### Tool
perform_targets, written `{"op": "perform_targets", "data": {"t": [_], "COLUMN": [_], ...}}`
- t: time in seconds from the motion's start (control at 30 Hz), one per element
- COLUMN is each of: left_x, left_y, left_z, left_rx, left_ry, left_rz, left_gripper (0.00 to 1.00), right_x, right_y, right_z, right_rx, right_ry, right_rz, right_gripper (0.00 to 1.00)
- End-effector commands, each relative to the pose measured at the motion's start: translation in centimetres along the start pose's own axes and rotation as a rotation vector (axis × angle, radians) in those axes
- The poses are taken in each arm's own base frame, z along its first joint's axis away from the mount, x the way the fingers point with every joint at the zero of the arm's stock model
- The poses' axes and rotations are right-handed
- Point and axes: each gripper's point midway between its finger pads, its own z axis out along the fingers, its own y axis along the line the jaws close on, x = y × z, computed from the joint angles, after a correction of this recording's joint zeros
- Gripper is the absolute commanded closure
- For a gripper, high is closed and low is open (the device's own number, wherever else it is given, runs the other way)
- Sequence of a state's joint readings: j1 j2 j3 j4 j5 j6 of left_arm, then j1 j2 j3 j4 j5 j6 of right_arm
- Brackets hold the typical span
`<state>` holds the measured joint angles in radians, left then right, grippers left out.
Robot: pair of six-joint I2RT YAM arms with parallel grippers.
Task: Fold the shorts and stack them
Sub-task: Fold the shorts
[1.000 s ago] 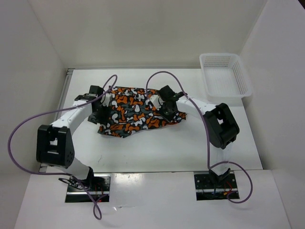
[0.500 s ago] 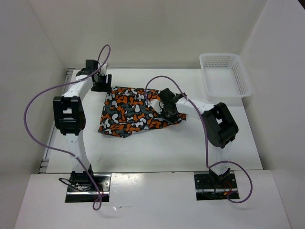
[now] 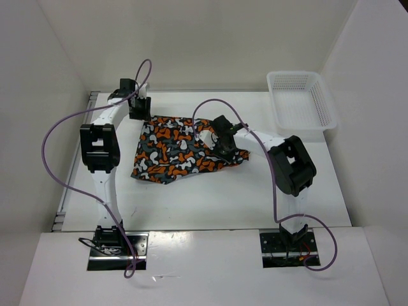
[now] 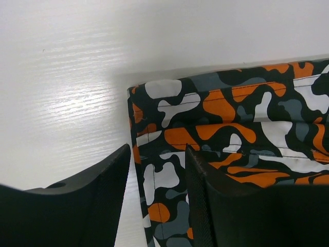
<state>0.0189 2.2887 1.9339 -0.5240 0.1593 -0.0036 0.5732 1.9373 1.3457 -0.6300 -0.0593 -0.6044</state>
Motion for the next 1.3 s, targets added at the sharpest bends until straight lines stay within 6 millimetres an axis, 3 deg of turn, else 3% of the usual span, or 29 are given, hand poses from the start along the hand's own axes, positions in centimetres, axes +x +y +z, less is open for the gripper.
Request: {"op": "perform_targets", "data": {"t": [0.0, 0.1, 0.17, 0.3, 0.43, 0.6, 0.73, 0.87, 1.0, 1.03, 1.17, 1.27], "left_x": [0.3, 2.6, 3.0, 2.6, 1.8, -0.2, -0.2, -0.4, -0.7, -1.1, -1.6, -2.0], "left_y": [-0.4, 0.5, 1.0, 0.3, 0.0, -0.1, 0.8, -0.1, -0.1, -0.1, -0.1, -0.1], "left_z": [0.5, 1.7, 2.0, 2.0, 1.5, 0.3, 0.5, 0.2, 0.2, 0.0, -0.1, -0.3], "left_rx": [0.017, -0.024, -0.050, -0.009, 0.000, -0.027, -0.075, -0.077, -0.077, -0.078, -0.079, -0.079], "left_ry": [0.016, 0.084, 0.097, 0.085, 0.055, -0.002, -0.008, -0.018, -0.027, -0.037, -0.048, -0.057], "left_rz": [0.004, -0.006, -0.007, -0.007, -0.002, 0.016, 0.017, 0.033, 0.035, 0.036, 0.037, 0.039], "left_gripper": [0.46, 0.46, 0.46, 0.46, 0.54, 0.58, 0.64, 0.68, 0.77, 0.86, 1.00, 1.00], "right_x": [-1.3, -2.0, -2.1, -2.1, -2.0, -1.5, -1.5, -1.5, -1.1, -1.1, -0.7, -0.4], "right_y": [-1.4, -1.8, -1.7, -1.7, -1.6, -1.1, -1.1, -1.1, -0.7, -0.7, -0.6, -0.5], "right_z": [-0.3, -0.7, -0.6, -0.6, -0.8, -0.6, -0.6, -0.6, -0.5, -0.5, -0.4, -0.2], "right_rx": [0.038, 0.049, 0.040, 0.040, 0.040, 0.022, 0.022, 0.022, 0.004, 0.004, 0.008, 0.003], "right_ry": [-0.022, -0.038, -0.044, -0.044, -0.044, -0.032, -0.033, -0.033, -0.022, -0.022, -0.009, -0.001], "right_rz": [-0.013, -0.014, -0.015, -0.015, -0.015, -0.014, -0.014, -0.014, -0.022, -0.022, -0.021, -0.021], "right_gripper": [1.00, 1.00, 1.00, 1.00, 1.00, 1.00, 1.00, 1.00, 1.00, 1.00, 1.00, 1.00]}}
